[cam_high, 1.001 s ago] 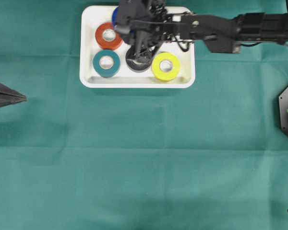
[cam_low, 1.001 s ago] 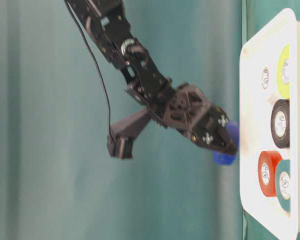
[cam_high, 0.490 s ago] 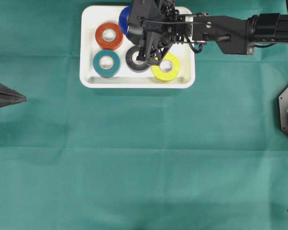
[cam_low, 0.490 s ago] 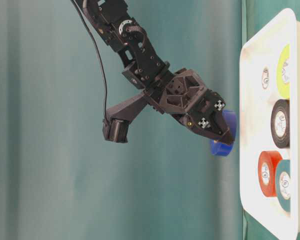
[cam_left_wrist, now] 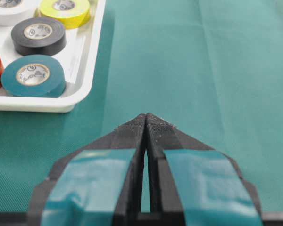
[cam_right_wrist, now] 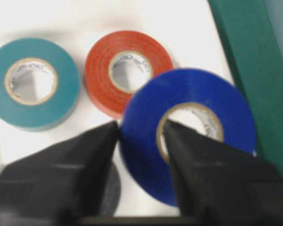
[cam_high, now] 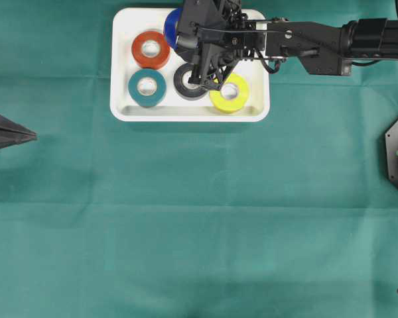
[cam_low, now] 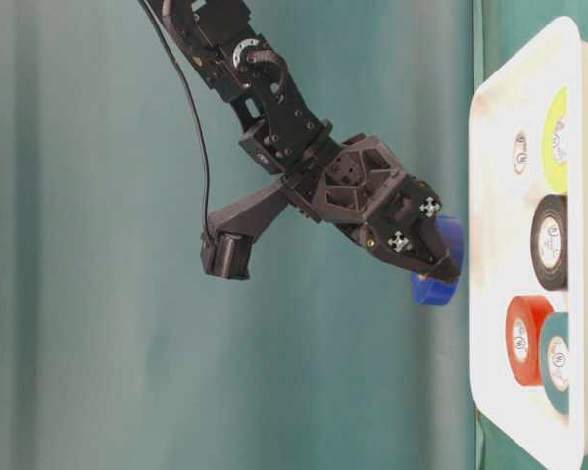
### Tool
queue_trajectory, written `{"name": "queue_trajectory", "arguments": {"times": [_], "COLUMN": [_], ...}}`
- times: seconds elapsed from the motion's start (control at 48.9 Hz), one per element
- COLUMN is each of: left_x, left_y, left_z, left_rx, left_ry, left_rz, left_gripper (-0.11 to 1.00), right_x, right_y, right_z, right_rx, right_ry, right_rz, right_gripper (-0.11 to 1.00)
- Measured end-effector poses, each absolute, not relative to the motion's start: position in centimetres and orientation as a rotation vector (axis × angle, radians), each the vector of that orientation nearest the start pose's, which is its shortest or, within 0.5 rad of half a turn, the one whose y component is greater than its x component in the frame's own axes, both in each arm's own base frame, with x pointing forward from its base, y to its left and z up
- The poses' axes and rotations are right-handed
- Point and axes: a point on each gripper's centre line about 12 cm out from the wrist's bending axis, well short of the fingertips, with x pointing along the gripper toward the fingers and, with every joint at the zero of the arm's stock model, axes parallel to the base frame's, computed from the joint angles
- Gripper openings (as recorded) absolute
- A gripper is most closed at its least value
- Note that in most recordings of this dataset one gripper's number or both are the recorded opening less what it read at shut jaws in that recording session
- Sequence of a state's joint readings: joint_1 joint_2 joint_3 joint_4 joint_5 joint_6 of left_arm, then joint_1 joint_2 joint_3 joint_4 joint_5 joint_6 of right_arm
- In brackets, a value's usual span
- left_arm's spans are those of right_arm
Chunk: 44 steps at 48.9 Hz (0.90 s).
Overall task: Put the tape into the white case with the right arm.
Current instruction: 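Lift the blue tape and carry it into the tray's upper middle, then release the blue tape in the tray and retract the right arm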
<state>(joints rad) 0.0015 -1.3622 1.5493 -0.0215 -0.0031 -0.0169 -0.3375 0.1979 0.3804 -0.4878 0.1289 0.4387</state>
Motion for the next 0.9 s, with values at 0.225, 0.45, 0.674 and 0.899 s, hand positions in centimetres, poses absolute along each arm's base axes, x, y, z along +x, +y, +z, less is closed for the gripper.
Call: {"name": "queue_trajectory", "arguments": {"times": [0.225, 0.45, 0.674, 0.899], "left_x": [13.0, 13.0, 13.0, 13.0], "left_y": [0.0, 0.0, 0.0, 0.0], "left_z": [17.0, 17.0, 17.0, 17.0], "left_rx": [-0.04, -0.04, -0.04, -0.04], "left_ry": [0.184, 0.182, 0.182, 0.184], "left_rz": [0.005, 0.005, 0.005, 0.005], "left_gripper": [0.0, 0.0, 0.0, 0.0], "right_x": [43.1, 42.9, 41.0, 37.3], "right_y": [-15.9, -15.8, -15.2, -13.9], "right_z": [17.0, 16.7, 17.4, 17.9], "right_rx": [0.056, 0.056, 0.057, 0.061], "right_ry": [0.698, 0.709, 0.713, 0.723], "right_rz": [-0.367, -0.365, -0.368, -0.367], "right_gripper": [0.69, 0.64, 0.63, 0.63]}}
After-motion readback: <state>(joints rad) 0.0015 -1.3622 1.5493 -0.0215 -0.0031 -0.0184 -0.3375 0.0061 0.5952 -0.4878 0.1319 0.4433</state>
